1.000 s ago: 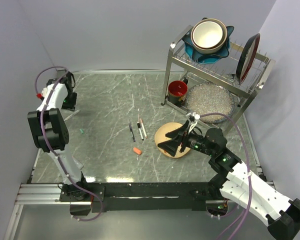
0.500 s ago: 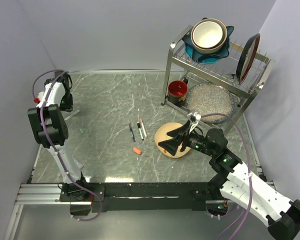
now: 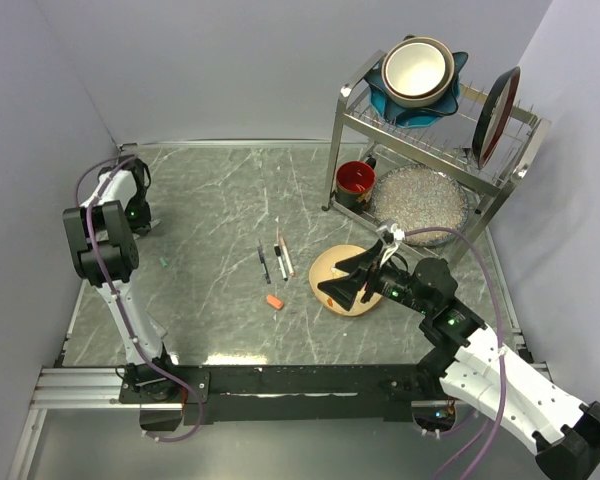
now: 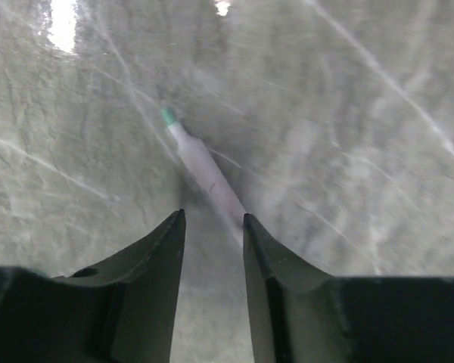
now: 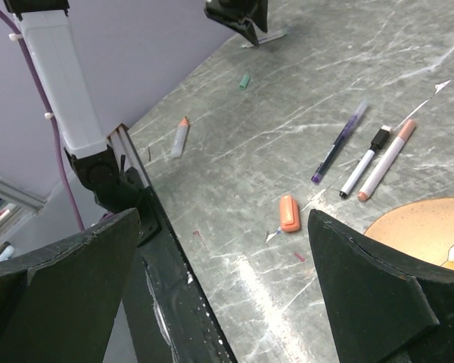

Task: Insert the pens into the pen caps

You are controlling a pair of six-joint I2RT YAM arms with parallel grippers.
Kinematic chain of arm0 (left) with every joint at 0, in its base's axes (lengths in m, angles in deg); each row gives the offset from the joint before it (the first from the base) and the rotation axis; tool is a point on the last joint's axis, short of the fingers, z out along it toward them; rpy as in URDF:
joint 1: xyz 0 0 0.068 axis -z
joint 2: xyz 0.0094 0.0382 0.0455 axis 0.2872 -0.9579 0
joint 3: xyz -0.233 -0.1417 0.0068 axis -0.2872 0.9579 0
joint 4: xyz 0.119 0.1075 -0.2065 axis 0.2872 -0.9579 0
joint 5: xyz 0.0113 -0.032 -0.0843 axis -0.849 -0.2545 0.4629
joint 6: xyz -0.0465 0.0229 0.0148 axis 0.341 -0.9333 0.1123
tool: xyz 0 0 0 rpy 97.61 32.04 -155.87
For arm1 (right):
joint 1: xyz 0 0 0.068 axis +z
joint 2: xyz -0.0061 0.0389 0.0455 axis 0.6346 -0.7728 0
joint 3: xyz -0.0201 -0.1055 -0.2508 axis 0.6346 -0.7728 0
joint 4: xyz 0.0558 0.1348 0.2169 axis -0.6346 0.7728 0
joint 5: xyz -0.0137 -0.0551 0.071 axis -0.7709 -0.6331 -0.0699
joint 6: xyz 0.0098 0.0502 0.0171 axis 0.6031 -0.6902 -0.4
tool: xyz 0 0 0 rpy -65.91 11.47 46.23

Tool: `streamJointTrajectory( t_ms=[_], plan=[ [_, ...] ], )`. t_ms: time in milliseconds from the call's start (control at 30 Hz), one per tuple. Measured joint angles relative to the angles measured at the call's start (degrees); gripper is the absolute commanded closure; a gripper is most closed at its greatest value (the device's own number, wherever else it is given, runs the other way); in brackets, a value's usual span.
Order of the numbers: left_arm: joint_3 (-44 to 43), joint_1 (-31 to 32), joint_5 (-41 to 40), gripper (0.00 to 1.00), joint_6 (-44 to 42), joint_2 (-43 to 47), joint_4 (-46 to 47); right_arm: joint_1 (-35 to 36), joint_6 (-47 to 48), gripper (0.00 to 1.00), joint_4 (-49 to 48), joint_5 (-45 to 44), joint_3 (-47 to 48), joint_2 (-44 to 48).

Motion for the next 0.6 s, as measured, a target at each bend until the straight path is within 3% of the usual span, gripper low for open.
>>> streamJointTrajectory(
  t_ms=[100, 167, 367, 467, 600],
  plan=[
    [0.8, 0.0, -0.2, 0.67, 0.4, -1.1, 0.0, 0.0, 0.1, 0.0, 0.1, -0.2, 0.0, 0.2],
    [0.8, 0.0, -0.4, 0.78, 0.3, -1.1, 0.1, 0.0, 0.1, 0.0, 0.3, -0.4, 0.0, 0.2],
    [1.6, 0.0, -0.5, 0.9, -0.3, -0.8, 0.5, 0.0, 0.1, 0.0, 0.3, -0.7, 0.0, 0.4],
    [5.7, 0.0, -0.5, 0.99, -0.8, 1.7, 4.5, 0.0, 0.1, 0.0, 0.3, -0.7, 0.0, 0.4],
    [14.8, 0.3, -0.4, 0.99, -2.0, 7.2, 12.6, 0.0, 0.0, 0.0, 0.3, -0.7, 0.0, 0.3]
  ],
)
